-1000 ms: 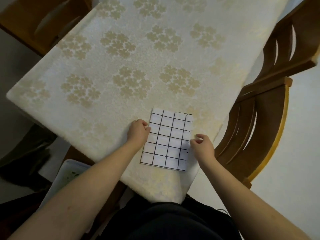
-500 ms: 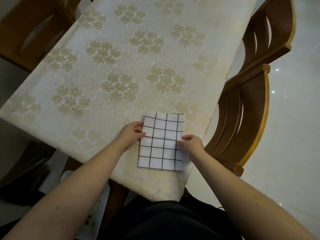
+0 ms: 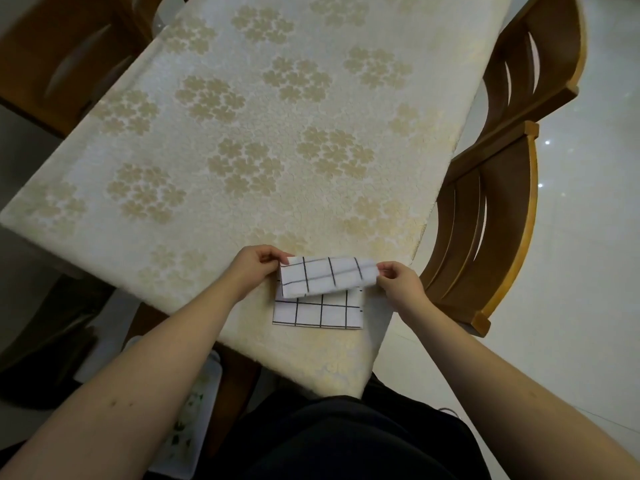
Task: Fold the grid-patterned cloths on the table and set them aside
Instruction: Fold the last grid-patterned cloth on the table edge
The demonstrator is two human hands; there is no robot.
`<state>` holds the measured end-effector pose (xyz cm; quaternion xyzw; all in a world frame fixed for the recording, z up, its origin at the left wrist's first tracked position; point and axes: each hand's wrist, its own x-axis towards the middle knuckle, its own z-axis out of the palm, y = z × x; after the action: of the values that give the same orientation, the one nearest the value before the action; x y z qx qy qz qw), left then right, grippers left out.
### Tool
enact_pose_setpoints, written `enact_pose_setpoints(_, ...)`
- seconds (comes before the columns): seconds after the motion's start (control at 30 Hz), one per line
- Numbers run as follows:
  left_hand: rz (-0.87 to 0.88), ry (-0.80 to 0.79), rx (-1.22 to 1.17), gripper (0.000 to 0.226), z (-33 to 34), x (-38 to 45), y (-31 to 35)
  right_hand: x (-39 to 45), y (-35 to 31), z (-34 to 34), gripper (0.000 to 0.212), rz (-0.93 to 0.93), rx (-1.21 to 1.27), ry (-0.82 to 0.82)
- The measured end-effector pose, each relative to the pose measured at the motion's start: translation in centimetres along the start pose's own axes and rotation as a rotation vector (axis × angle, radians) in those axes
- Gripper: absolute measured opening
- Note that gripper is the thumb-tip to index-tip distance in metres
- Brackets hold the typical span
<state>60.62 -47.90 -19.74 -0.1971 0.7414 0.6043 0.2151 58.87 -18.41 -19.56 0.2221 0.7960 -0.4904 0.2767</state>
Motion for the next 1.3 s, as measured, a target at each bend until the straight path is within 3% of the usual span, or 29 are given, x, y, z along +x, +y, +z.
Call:
enact_pose_setpoints(0.2,0.047,-0.210,0.235,0.033,-1.6,-0.2,-0.3,-0.7,0.4,-0.4,0.015,-0.008,-0.013,0.055)
enact_pose_setpoints(0.3,0.074,-0.241,0.365,0.042,-1.9,-0.3,-0.3,-1.4,0.3,-0.2,0.018,-0.069,-0.115,0.080)
enact_pose_setpoints(0.5,0.058,-0.015,0.259,0.014,-0.2,-1.0,-0.4,-1.1,-1.1,2.6,0.030,-0.322,-0.467,-0.006)
enact_pose_setpoints(0.6,0.102,0.023,0.292,0.021,0.8,-1.5,-0.3,-0.5,-2.2,4.0,0.037,-0.393,-0.691,-0.022)
enact_pose_setpoints(0.8,0.127,0.024,0.389,0.036,1.1,-1.4,-0.2,0.2,-4.2,5.8,0.047,-0.528,-0.908,-0.185)
enact_pose_setpoints(0.93,0.105,0.053,0.392,0.020,0.6,-1.7,0.0,0.9,-5.1,5.9,0.044,-0.551,-1.062,-0.274)
enact_pose_setpoints(1.07,0.031,0.065,0.289,0.008,0.0,-1.9,-0.3,1.4,-5.3,4.0,0.027,-0.453,-0.852,-0.402)
enact_pose_setpoints(1.17,-0.051,0.105,0.123,0.009,0.2,-1.8,-0.7,1.3,-5.0,2.3,0.027,-0.360,-0.619,-0.352)
enact_pose_setpoints(1.3,-0.132,0.214,-0.124,0.009,0.8,-2.0,-0.6,0.5,-3.8,1.5,0.032,-0.091,-0.052,-0.366)
